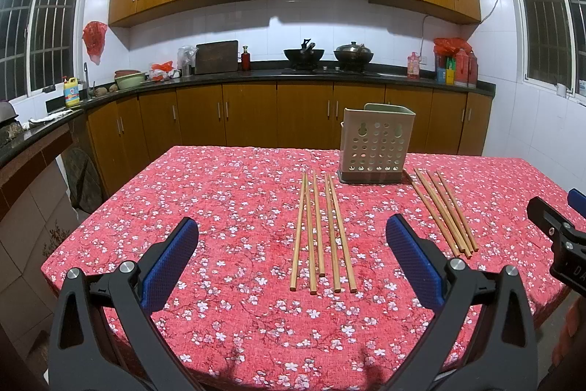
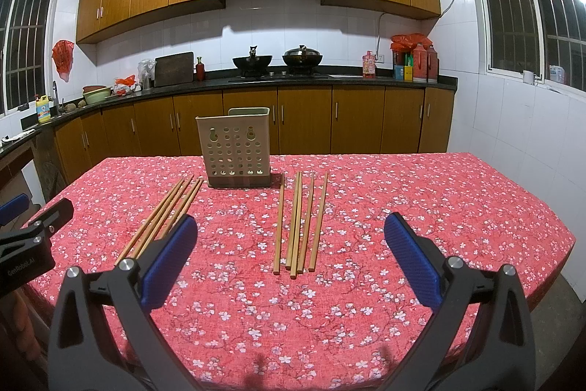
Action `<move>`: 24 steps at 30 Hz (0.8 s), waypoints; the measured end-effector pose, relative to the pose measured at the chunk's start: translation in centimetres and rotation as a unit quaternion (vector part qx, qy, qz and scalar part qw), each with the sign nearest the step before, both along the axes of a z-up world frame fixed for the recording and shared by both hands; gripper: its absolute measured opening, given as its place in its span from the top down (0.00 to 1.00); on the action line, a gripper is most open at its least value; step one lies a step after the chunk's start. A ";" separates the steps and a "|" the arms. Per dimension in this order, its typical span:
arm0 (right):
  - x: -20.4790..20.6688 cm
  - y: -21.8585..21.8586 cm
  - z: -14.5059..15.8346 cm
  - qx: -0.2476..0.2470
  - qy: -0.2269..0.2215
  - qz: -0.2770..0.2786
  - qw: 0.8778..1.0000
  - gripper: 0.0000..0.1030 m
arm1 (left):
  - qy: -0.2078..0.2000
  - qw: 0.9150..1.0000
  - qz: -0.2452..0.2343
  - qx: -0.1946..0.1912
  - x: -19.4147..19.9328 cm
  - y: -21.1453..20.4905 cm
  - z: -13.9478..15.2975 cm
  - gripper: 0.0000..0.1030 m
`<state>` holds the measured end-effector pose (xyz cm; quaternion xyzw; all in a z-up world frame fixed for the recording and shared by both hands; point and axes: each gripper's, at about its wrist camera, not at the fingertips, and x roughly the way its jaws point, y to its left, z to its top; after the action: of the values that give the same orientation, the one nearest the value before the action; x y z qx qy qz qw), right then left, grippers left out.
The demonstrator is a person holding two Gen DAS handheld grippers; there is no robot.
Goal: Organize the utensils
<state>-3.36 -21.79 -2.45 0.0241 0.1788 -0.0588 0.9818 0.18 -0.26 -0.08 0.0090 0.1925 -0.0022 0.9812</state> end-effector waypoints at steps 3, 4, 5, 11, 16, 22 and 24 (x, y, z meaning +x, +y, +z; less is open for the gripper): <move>0.0 0.0 0.0 0.000 0.000 0.000 1.000 0.04 | 0.000 1.000 0.000 0.000 0.0 0.0 0.0 0.02; -0.1 0.0 0.0 0.000 0.000 0.000 1.000 0.04 | 0.000 1.000 0.000 0.000 0.0 0.0 0.0 0.02; -0.1 0.0 0.0 0.000 0.000 0.000 1.000 0.04 | 0.000 1.000 0.000 0.000 0.0 0.0 0.0 0.02; 0.9 -0.8 0.0 0.012 0.013 -0.002 1.000 0.04 | 0.012 1.000 0.007 0.000 0.6 0.1 -0.6 0.02; 3.2 -2.8 -1.2 0.046 0.053 -0.016 0.997 0.04 | 0.051 0.998 0.026 -0.004 2.6 0.9 -1.9 0.02; 8.3 -5.6 -2.7 0.066 0.124 -0.023 0.990 0.26 | 0.101 0.994 0.037 -0.029 5.7 3.2 -2.9 0.02; 10.4 -6.3 -3.6 0.079 0.153 -0.024 0.985 0.37 | 0.118 0.992 0.033 -0.034 6.9 3.8 -3.3 0.02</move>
<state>7.06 -28.10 -6.00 0.0969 0.3307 -0.0712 0.9361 7.11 3.52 -3.35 -0.0314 0.3069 0.0222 0.9510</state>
